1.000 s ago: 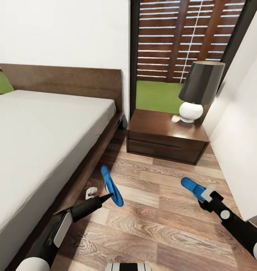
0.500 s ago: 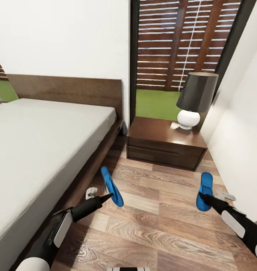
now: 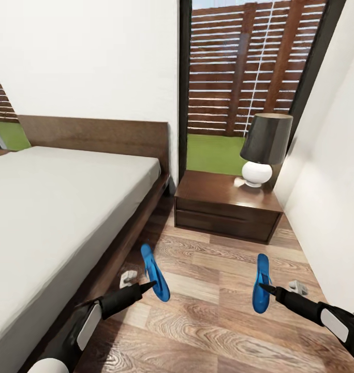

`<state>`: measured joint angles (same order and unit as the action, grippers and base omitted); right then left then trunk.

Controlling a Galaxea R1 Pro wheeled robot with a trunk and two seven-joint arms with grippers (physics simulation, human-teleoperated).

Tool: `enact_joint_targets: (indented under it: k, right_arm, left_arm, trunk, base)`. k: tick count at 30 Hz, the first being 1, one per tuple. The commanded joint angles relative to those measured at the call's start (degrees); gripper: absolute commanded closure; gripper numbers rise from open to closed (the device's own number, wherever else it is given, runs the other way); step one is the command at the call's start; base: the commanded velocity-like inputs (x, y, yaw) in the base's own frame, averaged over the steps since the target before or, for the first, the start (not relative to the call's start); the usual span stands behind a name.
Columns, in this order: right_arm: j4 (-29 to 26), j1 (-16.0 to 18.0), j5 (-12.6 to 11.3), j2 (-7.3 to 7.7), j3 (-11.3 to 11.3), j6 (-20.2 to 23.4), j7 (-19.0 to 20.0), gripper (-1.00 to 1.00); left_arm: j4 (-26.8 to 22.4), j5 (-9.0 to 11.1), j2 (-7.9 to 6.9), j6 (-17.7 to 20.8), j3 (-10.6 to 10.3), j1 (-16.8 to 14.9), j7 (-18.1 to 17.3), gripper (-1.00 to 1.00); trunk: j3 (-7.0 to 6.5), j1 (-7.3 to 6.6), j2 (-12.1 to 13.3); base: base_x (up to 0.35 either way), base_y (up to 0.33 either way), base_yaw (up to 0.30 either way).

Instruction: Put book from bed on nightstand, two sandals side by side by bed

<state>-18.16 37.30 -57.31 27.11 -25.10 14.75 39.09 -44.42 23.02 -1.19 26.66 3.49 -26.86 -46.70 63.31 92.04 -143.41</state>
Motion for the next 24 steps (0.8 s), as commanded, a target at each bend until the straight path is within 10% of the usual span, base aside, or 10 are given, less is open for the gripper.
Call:
enact_joint_targets:
  k: [1,9,24]
  right_arm:
    - [0.10,0.01,-0.62,0.01,-0.27,0.39,0.29,1.00]
    - [5.17,-0.03,5.91,-0.47,-0.56,-0.07,0.71,1.00]
    - [11.67,-0.32,6.33,-0.66,-0.59,-0.21,0.55,1.00]
  left_arm:
    - [1.24,-0.42,-0.04,0.30,-0.05,-0.03,-0.10,1.00]
    - [13.35,-15.16,0.21,-7.92,-0.61,-0.03,-0.17,1.00]
    - [14.01,-15.47,1.54,-9.34,-0.68,-0.03,-0.06,1.00]
  trunk:
    - [-0.18,-0.04,0.00]
    - [-1.95,-0.24,0.10]
    - [-4.86,-2.57,4.18]
  base:
    - [0.000,0.000,0.000]
    - [0.000,0.000,0.000]
    - [0.000,0.000,0.000]
